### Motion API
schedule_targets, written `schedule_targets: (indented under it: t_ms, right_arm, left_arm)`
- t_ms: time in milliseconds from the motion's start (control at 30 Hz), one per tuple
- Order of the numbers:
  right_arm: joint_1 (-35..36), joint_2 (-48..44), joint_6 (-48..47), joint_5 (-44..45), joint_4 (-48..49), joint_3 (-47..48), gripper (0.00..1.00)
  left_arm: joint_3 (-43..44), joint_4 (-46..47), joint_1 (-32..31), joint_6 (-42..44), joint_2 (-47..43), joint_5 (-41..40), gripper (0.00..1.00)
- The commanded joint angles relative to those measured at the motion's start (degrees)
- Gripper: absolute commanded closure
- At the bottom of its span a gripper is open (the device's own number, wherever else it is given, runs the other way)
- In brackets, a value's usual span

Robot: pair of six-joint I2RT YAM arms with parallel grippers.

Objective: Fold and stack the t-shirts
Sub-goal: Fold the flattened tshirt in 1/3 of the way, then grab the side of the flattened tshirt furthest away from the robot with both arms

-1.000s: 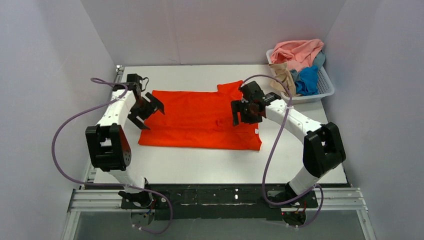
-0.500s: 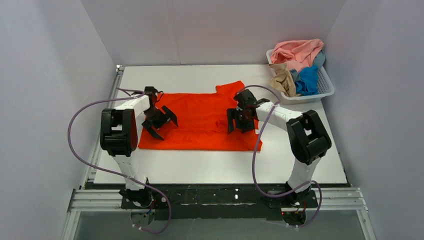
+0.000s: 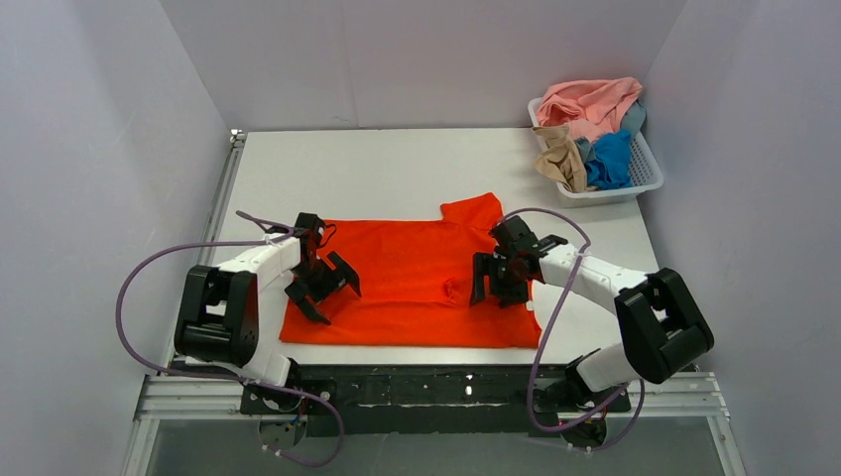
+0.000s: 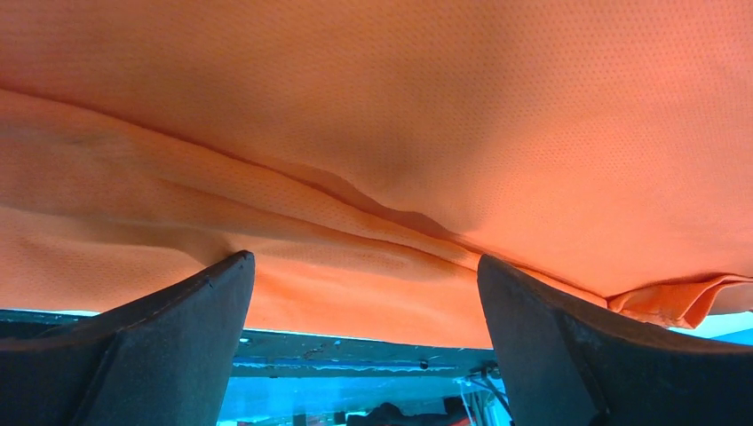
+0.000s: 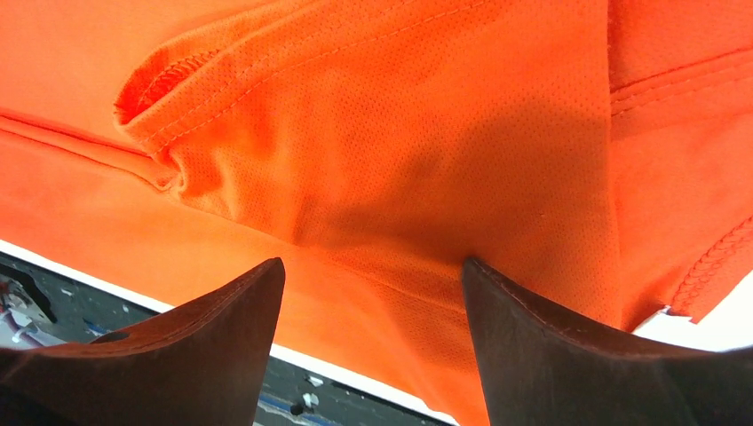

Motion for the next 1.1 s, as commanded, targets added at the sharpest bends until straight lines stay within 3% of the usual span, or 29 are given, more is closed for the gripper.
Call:
schedule_targets:
  t_ms: [0,233,433,633,933,1067]
  right_arm:
    - [0.36,-2.78,3.08,2.91,-8.7,-4.69,0.18]
    - [0.36,-7.95,-1.38,5.94,-13.46,3.59,0.16]
    - [0.19,-9.64,-4.29,13.24,-12.71,17.14,0.12]
    - [-1.87,-8.45,-2.27,20.97,-8.03,23.28,0.11]
    - [-6.42,-8.02,-4.35,16.47,-3.71,22.94,0.11]
    - [-7.84,-6.24,-5.04,13.85,-4.16,22.64,0.12]
  left_arm:
    - [-1.95,-6.26,-0.91,-1.06,-3.43,-1.17,0.02]
    - [3.09,-12.79,-0.99,0.61,-9.34,-4.87,0.02]
    - [17.91,-19.51,0.68,4.13,-8.65,-14.73,0.02]
    - [32.22,-15.46,5.39,9.67,5.64,-16.34,0.02]
    - [59.65,-15.85,9.39,25.72,32.25,-6.01,0.02]
    - [61.95,-16.64,11.23,28.95,36.47,-2.96,0.06]
